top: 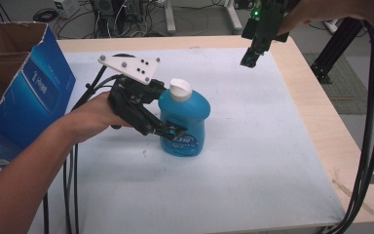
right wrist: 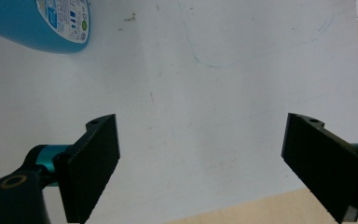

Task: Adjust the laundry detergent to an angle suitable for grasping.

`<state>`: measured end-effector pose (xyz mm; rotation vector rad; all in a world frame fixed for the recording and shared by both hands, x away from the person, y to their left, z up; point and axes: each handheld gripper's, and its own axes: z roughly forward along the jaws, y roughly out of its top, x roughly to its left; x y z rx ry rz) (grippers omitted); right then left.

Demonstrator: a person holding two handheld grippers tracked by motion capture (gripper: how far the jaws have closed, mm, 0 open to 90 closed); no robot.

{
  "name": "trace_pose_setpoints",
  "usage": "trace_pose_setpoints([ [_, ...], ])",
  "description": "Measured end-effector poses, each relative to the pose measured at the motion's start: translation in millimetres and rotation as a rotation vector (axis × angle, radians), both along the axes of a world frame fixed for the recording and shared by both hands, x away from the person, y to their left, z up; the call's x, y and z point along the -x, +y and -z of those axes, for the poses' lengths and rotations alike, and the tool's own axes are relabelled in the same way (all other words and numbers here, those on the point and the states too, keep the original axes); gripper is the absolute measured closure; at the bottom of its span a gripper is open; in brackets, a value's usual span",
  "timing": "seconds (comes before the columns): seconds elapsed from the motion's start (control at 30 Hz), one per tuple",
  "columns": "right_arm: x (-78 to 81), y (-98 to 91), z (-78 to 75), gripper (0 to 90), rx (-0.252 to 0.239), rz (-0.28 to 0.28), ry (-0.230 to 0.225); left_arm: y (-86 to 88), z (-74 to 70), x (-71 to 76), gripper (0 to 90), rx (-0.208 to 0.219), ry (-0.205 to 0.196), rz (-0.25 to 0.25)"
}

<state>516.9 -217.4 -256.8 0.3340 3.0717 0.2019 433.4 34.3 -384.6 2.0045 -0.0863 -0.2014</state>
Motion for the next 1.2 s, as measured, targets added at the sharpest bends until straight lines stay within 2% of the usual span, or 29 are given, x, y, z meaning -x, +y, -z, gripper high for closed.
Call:
trace_pose_setpoints([
  [0.17, 0.6, -0.6, 0.0, 10.7, 0.003, 0.002, 0.001, -1.5, -1.3, 1.2, 29.9, -0.019, 0.005, -0.027],
  [0.33, 1.7, -0.8, 0.4, 10.7, 0.005, 0.002, 0.002, -1.2, -5.2, 2.7, 24.2, 0.001, 0.024, -0.034],
  [0.43, 1.8, -1.2, 0.7, 10.7, 0.003, 0.002, 0.001, -2.3, -6.0, 5.2, 16.3, -0.022, 0.024, -0.066],
  [0.5, 2.0, -1.2, 0.8, 10.7, 0.002, 0.001, 0.000, -3.3, -6.0, 6.3, 15.3, -0.014, 0.040, -0.059],
  [0.57, 2.6, -1.0, 1.0, 10.7, 0.001, 0.005, 0.001, -3.5, -7.2, 6.4, 15.3, -0.009, 0.061, -0.086],
  [0.63, 2.3, -1.1, 0.9, 10.7, -0.001, 0.002, -0.002, -3.2, -8.4, 7.4, 15.3, 0.016, 0.092, -0.109],
  [0.67, 2.1, -1.2, 0.8, 10.7, 0.000, 0.001, -0.002, -2.2, -9.1, 6.7, 15.2, 0.010, 0.076, -0.113],
  [0.73, 1.9, -1.7, 0.9, 10.8, -0.004, 0.000, -0.002, -1.4, -9.0, 6.6, 15.3, 0.003, 0.076, -0.129],
  [0.83, 1.4, -2.6, 1.1, 10.7, 0.000, 0.002, -0.005, -0.8, -9.6, 6.3, 15.3, -0.020, 0.025, -0.091],
  [0.93, 2.5, -3.2, 1.9, 10.7, 0.003, 0.013, 0.000, -2.3, -11.2, 8.4, 15.2, -0.035, -0.015, -0.093],
  [0.97, 1.7, -3.5, 2.2, 10.7, 0.002, 0.004, -0.005, -3.1, -11.6, 9.5, 14.2, -0.038, -0.016, -0.107],
  [1.03, 1.6, -4.1, 2.3, 10.7, 0.002, 0.002, -0.003, -3.0, -13.2, 10.7, 1.6, -0.044, -0.037, -0.108],
  [1.2, 2.8, -5.2, 1.7, 10.7, 0.002, 0.009, -0.002, 1.2, -19.1, 14.2, 1.6, -0.061, -0.047, -0.117],
])
